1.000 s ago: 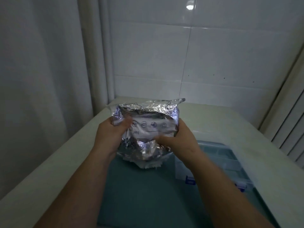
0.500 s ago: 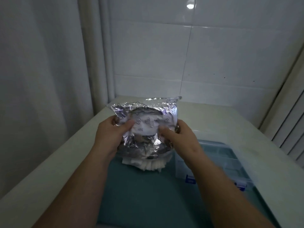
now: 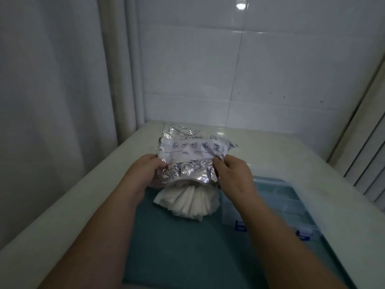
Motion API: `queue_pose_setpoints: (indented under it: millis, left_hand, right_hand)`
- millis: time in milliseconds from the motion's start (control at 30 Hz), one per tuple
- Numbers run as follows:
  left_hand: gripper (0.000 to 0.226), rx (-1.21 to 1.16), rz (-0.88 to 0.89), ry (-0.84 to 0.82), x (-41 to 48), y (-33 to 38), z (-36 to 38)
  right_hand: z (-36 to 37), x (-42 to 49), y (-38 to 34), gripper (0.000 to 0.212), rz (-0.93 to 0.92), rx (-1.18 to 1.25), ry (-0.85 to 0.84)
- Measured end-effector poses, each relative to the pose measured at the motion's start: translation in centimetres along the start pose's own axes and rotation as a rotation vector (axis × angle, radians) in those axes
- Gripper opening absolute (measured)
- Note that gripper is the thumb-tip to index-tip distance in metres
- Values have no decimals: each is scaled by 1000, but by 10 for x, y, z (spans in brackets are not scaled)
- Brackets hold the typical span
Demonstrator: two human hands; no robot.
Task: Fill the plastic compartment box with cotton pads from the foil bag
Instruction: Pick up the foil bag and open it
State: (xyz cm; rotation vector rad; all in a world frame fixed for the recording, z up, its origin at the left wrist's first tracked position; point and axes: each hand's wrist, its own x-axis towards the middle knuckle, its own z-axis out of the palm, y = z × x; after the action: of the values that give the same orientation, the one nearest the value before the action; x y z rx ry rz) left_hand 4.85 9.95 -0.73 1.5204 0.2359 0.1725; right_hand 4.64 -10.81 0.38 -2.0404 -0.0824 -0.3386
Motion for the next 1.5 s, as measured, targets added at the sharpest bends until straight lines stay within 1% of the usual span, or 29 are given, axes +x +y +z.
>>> queue_pose_setpoints:
  millis: [67, 100, 167, 233, 267, 333, 433, 567, 633, 700, 767, 833, 900, 967, 1033, 1133, 1200, 1267, 1367, 1433, 1500]
  left_hand:
    - [15, 56, 31, 29, 2, -3, -1]
    - [14, 78, 39, 40, 4, -5, -1]
    - [10, 94, 51, 69, 5, -9, -4]
    - [10, 119, 54, 103, 7, -11, -5]
    - [12, 114, 48, 120, 8, -12, -6]
    - [16, 100, 40, 150, 7, -12, -6]
    - [16, 135, 48, 171, 8, -12, -5]
    - [15, 112, 88, 176, 8, -12, 0]
    - [11, 123, 99, 177, 9, -12, 2]
    - [13, 96, 63, 139, 7, -11, 1]
    - [29, 4, -15, 46, 3, -8, 2]
    - [38, -88, -62, -36, -2, -5, 4]
    - [40, -87, -67, -81, -3, -5, 5]
    - [47, -44, -45, -97, -3, -7, 7]
    - [50, 40, 5, -78, -2, -10, 9]
    - [43, 146, 53, -67, -4, -12, 11]
    - [36, 191, 89, -76, -3, -14, 11]
    - [29, 219, 133, -72, -4, -14, 11]
    - [19, 271, 192, -19, -8, -12, 12]
    - [11, 325, 195, 12, -8, -12, 11]
    - [22, 489, 149, 27, -7, -12, 11]
  right_hand:
    - [-2, -2, 0, 35, -17, -97, -24]
    - [-3, -2, 0, 32, -22, -119, -29]
    - [-5, -4, -1, 24, -1, -75, -27]
    - [-6, -5, 1, 36, 34, -16, -23]
    - [-6, -5, 2, 39, 43, -6, -37]
    - [-5, -4, 3, 30, 55, 0, -78]
    - [-2, -2, 5, 8, 37, -64, -103]
    - [-2, -3, 3, 22, 2, -124, -98]
    - [-3, -5, 0, 24, 3, -122, -107]
    - [-3, -6, 0, 31, 3, -85, -157]
    - [-1, -7, -1, 38, -10, -108, -222]
    - [1, -8, -2, 30, -94, -203, -225]
    - [1, -7, -1, 24, -141, -223, -175]
    - [2, -6, 1, 23, -101, -165, -137]
    - [3, -4, 3, 18, -63, -98, -87]
    - [2, -2, 3, 18, -59, -53, -12]
    - [1, -3, 4, 18, -48, -81, -15]
    - [0, -2, 5, 20, -34, -128, -55]
    - [-1, -2, 5, 26, -31, -228, -119]
    - [-1, -3, 3, 26, -69, -335, -97]
    - [-3, -4, 2, 26, -137, -506, -78]
